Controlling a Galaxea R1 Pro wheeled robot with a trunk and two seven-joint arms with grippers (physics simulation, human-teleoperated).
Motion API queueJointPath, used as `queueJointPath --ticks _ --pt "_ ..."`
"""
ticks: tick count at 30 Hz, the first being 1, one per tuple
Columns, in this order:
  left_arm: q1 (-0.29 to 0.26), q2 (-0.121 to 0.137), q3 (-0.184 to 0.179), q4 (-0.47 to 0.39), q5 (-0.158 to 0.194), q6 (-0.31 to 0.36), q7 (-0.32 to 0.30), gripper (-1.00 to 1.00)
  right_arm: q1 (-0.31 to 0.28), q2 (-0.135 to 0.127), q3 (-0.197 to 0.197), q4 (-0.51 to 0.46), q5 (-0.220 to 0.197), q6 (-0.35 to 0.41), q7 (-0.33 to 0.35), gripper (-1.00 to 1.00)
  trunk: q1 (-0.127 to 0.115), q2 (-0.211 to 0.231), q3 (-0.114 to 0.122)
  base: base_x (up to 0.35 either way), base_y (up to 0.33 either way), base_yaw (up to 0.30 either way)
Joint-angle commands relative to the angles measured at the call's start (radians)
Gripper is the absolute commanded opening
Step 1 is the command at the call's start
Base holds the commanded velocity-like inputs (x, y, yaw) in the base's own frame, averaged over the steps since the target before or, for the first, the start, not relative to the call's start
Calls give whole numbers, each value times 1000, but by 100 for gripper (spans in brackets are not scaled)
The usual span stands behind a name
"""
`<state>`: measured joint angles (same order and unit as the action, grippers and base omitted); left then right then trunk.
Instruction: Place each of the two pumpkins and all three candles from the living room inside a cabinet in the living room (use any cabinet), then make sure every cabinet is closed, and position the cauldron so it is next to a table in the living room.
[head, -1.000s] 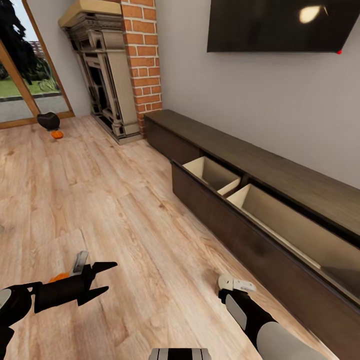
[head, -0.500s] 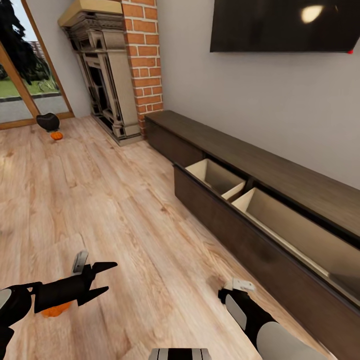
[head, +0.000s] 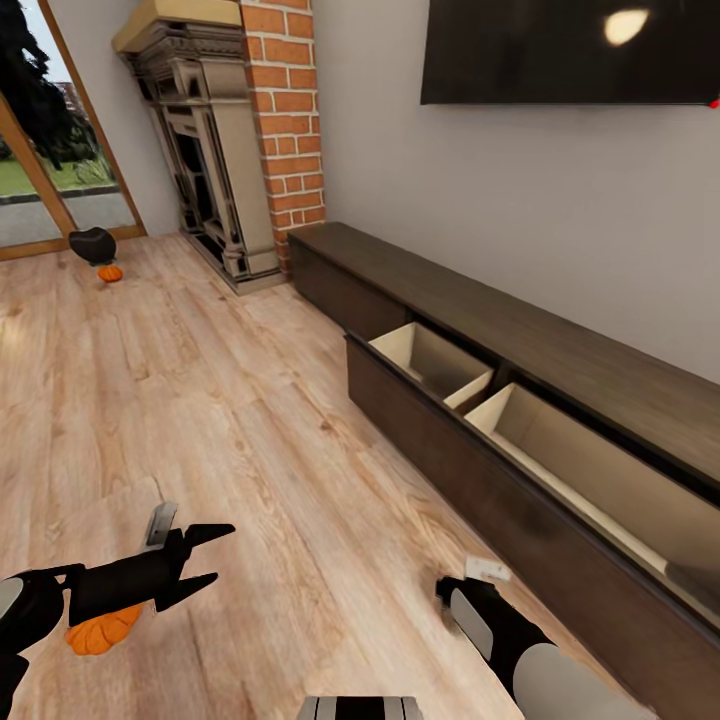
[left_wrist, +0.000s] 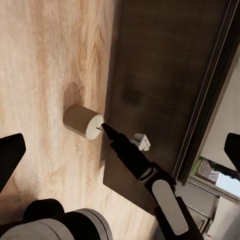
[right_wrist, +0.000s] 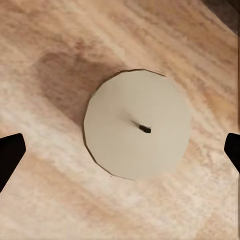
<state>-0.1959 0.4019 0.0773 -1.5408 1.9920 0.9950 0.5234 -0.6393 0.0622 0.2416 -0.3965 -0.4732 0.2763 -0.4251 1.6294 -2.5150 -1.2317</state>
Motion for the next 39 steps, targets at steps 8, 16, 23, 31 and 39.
queueJointPath --ticks 8,16,23,31,39 --pt "0 -1 1 -1 10 2 10 100 0 -1 10 -4 -3 4 -6 100 0 0 -1 86 -54 0" --pt "0 -3 1 -1 10 2 10 100 0 -1 10 -3 1 4 20 100 0 0 -1 24 -23 0" --pt "0 -1 2 -1 10 2 10 100 0 -1 10 -2 1 4 25 100 1 -1 -9 0 0 0" --pt "0 0 3 -1 10 2 10 100 0 -1 10 -2 2 4 25 100 5 -3 -39 0 0 0" --pt "0 0 3 -2 10 2 2 100 0 -1 10 -2 2 2 25 100 8 -5 -70 0 0 0"
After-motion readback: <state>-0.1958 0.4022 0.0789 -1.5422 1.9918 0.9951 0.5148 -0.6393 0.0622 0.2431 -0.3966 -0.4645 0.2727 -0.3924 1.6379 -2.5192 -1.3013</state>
